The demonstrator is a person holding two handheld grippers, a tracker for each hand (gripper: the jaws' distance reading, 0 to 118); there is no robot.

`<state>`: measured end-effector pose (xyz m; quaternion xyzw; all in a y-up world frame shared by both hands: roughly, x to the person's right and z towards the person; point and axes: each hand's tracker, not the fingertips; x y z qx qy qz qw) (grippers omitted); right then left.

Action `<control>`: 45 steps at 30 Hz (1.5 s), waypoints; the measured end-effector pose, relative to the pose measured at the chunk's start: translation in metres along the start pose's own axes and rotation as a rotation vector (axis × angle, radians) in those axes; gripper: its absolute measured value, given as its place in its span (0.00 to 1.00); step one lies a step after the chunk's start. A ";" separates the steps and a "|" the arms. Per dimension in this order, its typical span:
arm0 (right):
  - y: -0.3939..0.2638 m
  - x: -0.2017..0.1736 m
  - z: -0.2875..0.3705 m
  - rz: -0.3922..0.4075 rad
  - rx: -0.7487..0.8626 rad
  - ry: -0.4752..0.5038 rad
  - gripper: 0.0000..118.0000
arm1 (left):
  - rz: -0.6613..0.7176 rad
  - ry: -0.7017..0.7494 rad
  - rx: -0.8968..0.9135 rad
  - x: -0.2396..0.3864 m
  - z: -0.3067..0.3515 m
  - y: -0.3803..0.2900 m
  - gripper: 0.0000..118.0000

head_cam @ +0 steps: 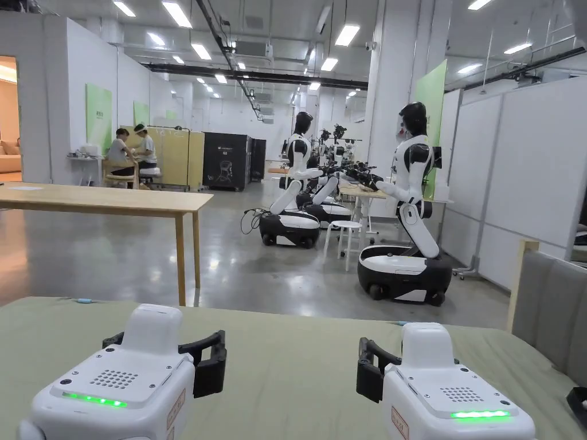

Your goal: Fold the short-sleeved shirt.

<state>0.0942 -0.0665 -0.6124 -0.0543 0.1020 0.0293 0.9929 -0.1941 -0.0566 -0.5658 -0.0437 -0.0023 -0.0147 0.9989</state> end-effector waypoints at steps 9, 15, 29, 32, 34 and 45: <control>0.003 -0.009 0.005 -0.006 0.021 -0.002 1.00 | -0.005 -0.022 0.023 0.003 0.004 0.002 1.00; 0.009 -0.020 0.002 0.026 -0.026 -0.096 1.00 | -0.017 -0.027 0.025 0.007 0.007 0.003 1.00; 0.024 -0.018 0.008 -0.142 -0.071 -0.119 1.00 | 0.002 -0.024 0.021 0.006 0.009 0.005 1.00; 0.026 -0.017 0.010 -0.154 -0.072 -0.119 1.00 | 0.001 -0.021 0.018 0.007 0.010 0.005 1.00; 0.027 -0.017 0.012 -0.157 -0.069 -0.119 1.00 | 0.001 -0.023 0.019 0.007 0.009 0.005 1.00; 0.023 -0.018 0.016 -0.114 -0.035 -0.098 1.00 | 0.003 -0.025 0.029 0.012 0.012 0.010 1.00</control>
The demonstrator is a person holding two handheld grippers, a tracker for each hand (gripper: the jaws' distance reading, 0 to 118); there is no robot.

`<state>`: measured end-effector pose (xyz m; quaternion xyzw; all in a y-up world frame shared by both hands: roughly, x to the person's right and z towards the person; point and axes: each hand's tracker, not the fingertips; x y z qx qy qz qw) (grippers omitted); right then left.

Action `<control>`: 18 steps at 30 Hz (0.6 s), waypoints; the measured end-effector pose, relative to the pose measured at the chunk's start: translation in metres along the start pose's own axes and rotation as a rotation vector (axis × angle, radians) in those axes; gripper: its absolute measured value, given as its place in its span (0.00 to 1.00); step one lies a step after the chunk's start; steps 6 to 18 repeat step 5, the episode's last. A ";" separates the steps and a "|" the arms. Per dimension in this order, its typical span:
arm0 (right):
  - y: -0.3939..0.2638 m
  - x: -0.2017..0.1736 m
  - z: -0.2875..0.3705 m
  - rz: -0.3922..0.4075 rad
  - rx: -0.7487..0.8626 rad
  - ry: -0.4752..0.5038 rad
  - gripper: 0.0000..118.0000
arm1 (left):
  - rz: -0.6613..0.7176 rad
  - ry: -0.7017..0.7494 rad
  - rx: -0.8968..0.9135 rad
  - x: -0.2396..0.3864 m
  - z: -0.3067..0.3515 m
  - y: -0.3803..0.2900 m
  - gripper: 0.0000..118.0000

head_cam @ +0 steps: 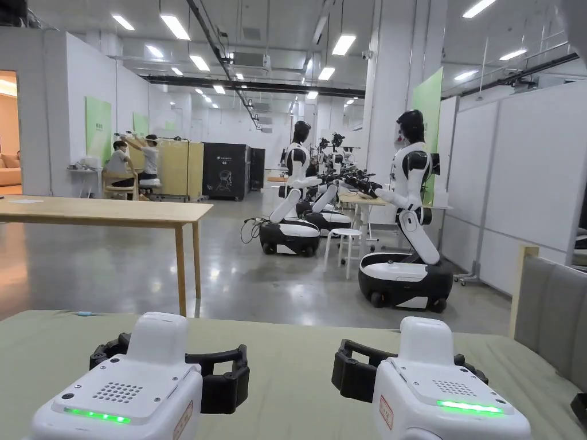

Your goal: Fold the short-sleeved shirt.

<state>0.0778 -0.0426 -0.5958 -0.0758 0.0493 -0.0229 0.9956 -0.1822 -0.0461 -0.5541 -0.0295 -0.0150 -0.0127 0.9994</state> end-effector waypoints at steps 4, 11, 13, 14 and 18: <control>-0.004 -0.001 0.004 0.013 0.034 -0.021 1.00 | 0.005 0.004 -0.002 0.001 0.000 0.000 1.00; -0.005 -0.002 0.004 0.021 0.044 -0.027 1.00 | 0.008 0.002 -0.003 0.001 0.000 -0.001 1.00; -0.005 -0.002 0.004 0.021 0.044 -0.027 1.00 | 0.008 0.002 -0.003 0.001 0.000 -0.001 1.00; -0.005 -0.002 0.004 0.021 0.044 -0.027 1.00 | 0.008 0.002 -0.003 0.001 0.000 -0.001 1.00; -0.005 -0.002 0.004 0.021 0.044 -0.027 1.00 | 0.008 0.002 -0.003 0.001 0.000 -0.001 1.00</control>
